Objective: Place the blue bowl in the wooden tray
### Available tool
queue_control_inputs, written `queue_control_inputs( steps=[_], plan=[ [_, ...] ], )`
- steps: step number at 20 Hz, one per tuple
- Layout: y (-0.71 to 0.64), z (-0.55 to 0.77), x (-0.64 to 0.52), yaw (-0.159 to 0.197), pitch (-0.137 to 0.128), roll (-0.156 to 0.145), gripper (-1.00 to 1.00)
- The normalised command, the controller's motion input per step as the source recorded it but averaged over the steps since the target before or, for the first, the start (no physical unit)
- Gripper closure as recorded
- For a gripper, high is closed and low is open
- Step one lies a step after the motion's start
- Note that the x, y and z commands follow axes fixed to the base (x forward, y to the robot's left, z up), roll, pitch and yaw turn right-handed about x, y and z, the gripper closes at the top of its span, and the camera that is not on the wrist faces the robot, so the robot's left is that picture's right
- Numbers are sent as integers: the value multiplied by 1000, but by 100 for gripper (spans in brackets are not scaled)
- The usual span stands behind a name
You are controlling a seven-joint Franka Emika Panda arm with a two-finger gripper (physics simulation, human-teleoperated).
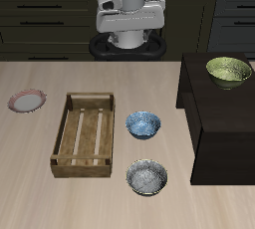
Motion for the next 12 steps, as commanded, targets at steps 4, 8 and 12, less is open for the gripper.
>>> queue_control_inputs(
  steps=[4,8,12],
  plan=[
    [-23,-157,208,-9,-7,-23,-100],
    [-41,-216,299,9,20,-30,-100],
    [-22,-177,232,-4,-10,-22,-100]
  ],
)
